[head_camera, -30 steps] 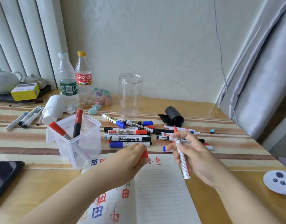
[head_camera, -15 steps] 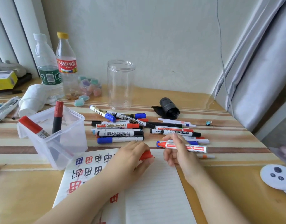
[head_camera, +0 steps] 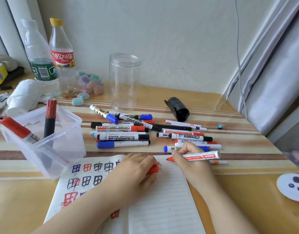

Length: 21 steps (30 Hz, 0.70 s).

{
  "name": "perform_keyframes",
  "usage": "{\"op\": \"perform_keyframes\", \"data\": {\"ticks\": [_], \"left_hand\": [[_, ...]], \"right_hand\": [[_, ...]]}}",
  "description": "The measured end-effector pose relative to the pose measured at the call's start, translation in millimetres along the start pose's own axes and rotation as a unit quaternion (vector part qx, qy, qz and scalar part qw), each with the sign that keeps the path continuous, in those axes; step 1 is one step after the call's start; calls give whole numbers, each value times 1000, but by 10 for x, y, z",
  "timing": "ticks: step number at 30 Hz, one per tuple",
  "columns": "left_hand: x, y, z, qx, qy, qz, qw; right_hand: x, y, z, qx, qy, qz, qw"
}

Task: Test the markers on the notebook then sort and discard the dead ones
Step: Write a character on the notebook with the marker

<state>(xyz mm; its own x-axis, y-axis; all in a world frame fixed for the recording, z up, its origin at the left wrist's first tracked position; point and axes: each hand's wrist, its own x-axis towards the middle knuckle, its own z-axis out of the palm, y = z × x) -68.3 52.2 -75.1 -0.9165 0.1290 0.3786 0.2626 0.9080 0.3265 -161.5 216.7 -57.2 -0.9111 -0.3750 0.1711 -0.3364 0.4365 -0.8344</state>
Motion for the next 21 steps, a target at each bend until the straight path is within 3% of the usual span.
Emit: {"op": "perform_keyframes", "data": {"ticks": [21], "left_hand": [[0, 28, -17, -19, -3, -13, 1000]], "right_hand": [[-16, 22, 13, -8, -12, 2, 1000]]}}
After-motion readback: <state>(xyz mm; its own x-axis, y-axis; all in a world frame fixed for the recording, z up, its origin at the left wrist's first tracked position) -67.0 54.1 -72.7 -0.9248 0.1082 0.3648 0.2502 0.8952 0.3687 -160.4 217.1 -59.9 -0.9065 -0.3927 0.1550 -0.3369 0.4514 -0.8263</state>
